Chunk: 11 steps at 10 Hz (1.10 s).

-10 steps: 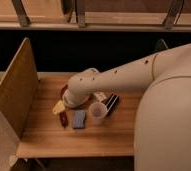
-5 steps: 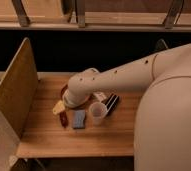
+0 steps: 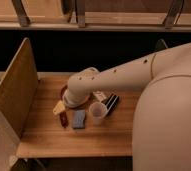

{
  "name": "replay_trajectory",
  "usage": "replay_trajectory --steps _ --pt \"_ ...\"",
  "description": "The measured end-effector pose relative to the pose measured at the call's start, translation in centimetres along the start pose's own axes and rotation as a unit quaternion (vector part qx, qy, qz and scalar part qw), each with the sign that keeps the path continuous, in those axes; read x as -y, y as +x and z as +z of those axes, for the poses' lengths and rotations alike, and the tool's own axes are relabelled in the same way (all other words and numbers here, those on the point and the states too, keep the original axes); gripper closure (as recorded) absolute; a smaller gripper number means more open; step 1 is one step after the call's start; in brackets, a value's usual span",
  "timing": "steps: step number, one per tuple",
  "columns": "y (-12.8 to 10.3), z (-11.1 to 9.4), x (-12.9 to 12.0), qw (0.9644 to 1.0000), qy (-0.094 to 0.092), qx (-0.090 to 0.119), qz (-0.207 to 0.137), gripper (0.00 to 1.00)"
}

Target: Place the ceramic cup in the ceramic bowl

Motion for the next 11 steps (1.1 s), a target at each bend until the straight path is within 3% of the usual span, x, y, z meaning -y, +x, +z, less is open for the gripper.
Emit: replay_trajectory --steps 3,4,6,7,8,11 --pt "1.3 -1.2 2.5 0.9957 0.047 -0.079 -0.008 0.20" --pt "1.7 -2.5 4.1 0.9892 0.085 -0.119 -0.004 0.20" --pt "2.1 -4.0 5.6 0.9782 0.127 -0.164 0.008 0.20" --pt "2.2 -4.6 6.2 0.9732 0.143 -0.179 0.014 0.20" --pt "2.2 -4.9 6.4 0.9713 0.149 -0.184 0.016 0.20" --pt "2.1 -5.0 6.5 0.9709 0.152 -0.184 0.017 0.20"
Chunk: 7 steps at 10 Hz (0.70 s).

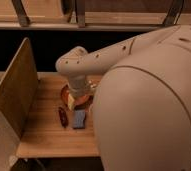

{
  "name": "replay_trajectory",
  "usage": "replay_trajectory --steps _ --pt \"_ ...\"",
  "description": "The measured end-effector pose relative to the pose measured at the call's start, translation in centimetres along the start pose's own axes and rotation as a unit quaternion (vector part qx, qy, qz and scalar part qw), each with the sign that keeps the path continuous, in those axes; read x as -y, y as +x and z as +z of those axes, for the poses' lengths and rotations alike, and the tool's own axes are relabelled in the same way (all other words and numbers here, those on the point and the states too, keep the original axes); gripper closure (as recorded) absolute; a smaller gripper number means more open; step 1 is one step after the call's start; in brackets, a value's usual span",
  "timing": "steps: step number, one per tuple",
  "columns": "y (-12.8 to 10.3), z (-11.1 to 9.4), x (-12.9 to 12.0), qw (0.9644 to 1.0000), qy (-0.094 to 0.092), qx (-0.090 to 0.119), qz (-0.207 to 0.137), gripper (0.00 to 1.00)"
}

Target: Place the ceramic cup in the ceramic bowl

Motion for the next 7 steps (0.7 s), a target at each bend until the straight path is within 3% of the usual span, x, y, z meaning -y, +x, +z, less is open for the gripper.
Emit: replay_trajectory --steps 2,4,5,7 --pt "-0.7 -0.1 -0.2 0.9993 -0.017 0.033 0.007 0.20" --pt "0.0 0.0 0.2 0.9959 -0.039 0.076 0.032 0.20" --pt "1.0 0.3 0.7 0.9941 -0.047 0.086 0.045 0.20" --pt "3.1 2.1 1.1 0.9931 -0.061 0.080 0.061 0.20"
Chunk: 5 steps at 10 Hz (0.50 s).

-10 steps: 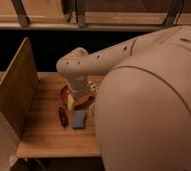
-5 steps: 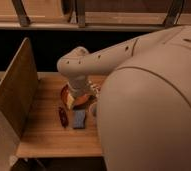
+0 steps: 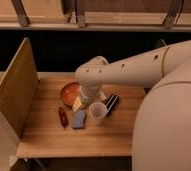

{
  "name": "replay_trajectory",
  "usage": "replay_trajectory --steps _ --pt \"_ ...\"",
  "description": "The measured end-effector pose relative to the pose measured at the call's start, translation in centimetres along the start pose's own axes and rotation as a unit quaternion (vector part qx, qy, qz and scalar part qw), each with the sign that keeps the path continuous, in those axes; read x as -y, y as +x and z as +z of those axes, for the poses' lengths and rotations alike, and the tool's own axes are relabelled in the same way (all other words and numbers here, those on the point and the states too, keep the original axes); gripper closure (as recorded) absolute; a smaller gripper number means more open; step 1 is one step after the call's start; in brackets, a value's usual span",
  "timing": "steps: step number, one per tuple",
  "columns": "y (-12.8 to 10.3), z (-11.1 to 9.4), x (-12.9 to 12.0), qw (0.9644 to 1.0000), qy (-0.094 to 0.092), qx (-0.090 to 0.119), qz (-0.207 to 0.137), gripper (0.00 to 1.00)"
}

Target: Place the ceramic cup in the ceramic bowl

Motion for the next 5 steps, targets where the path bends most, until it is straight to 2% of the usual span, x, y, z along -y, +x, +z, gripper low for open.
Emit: replay_trajectory --steps 2,5 --pt "0.9 1.8 -0.3 0.9998 -0.012 -0.017 -0.002 0.20" --pt "0.7 4.4 -1.7 0.9984 -0.028 -0.045 -0.019 0.20"
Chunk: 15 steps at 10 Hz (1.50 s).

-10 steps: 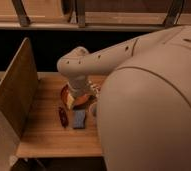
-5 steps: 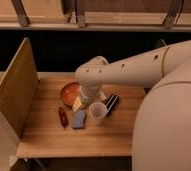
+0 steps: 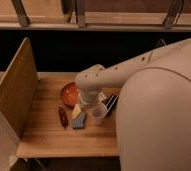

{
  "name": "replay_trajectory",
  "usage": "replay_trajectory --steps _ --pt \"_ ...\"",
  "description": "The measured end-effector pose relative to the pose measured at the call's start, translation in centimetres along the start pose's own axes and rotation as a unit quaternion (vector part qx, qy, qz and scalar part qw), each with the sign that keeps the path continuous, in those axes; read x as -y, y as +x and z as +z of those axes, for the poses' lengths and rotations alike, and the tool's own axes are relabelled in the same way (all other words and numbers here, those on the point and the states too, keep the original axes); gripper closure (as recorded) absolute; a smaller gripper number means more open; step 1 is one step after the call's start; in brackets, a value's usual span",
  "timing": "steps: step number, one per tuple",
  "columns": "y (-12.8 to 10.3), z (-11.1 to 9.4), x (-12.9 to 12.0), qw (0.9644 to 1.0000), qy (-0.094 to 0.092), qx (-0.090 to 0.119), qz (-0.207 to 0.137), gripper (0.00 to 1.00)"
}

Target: Place the ceramic cup in the ceramic bowl

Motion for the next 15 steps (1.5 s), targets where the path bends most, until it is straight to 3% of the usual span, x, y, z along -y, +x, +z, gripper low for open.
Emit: replay_trajectory --steps 3,4,6,8,10,12,15 --pt "1.0 2.5 0.2 0.9983 -0.005 -0.057 0.012 0.20" --pt "2.0 3.6 0.5 0.9955 -0.013 -0.090 0.028 0.22" --pt "2.6 5.0 1.0 0.9905 -0.024 -0.128 0.045 0.38" --pt "2.3 5.6 1.7 0.9881 -0.022 -0.144 0.050 0.56" --pt "1.4 5.6 2.4 0.9877 -0.015 -0.146 0.054 0.76" --pt "0.4 4.5 2.8 0.9902 -0.004 -0.131 0.047 0.96" --pt "-0.7 0.6 2.8 0.9954 0.028 -0.084 0.037 1.00"
